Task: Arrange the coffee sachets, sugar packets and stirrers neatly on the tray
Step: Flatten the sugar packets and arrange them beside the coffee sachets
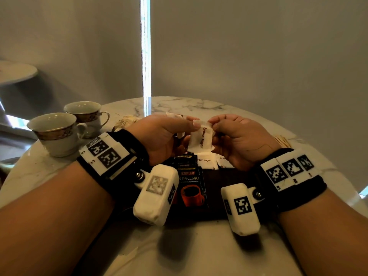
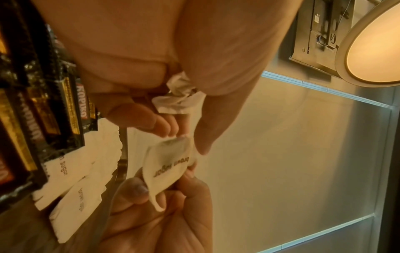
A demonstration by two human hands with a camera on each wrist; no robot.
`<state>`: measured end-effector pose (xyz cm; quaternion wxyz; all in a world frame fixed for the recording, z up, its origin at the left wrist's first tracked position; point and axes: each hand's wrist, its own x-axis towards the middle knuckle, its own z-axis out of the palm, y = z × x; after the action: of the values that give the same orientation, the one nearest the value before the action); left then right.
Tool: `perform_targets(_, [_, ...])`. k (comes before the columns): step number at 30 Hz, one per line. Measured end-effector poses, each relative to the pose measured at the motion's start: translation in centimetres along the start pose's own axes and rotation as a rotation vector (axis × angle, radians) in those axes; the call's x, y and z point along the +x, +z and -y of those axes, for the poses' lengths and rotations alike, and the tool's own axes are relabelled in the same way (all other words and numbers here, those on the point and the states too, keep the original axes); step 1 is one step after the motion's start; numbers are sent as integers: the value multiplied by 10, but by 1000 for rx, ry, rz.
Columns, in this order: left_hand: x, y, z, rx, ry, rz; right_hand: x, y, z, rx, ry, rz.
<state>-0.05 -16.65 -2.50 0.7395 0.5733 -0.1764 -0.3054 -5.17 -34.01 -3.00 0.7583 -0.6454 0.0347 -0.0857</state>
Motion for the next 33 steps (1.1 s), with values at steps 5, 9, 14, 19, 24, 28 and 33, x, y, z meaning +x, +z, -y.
perform_targets(5, [-1,3,0,81,31,-8,-2,0,-1,23,-10,58])
perform_targets(9, [5,-1,1,1,79,-54,-2,-2,-1,-32,4,82])
perform_targets(14, [-1,1,0,69,41,-19,-2,-4,-1,-66,-28,68])
perform_targets(19, [0,0,1,176,59,-88,-4,-2,0,-115,-28,69])
perform_targets(24, [0,1,0,184,81,-117,-4,-2,1,-114,-30,25])
perform_targets(28, [2,1,1,152,100,-117,-4,-1,2,-110,-37,-6])
perform_targets(33, [4,-1,0,108,82,-110,-4,-3,2,-117,-28,7])
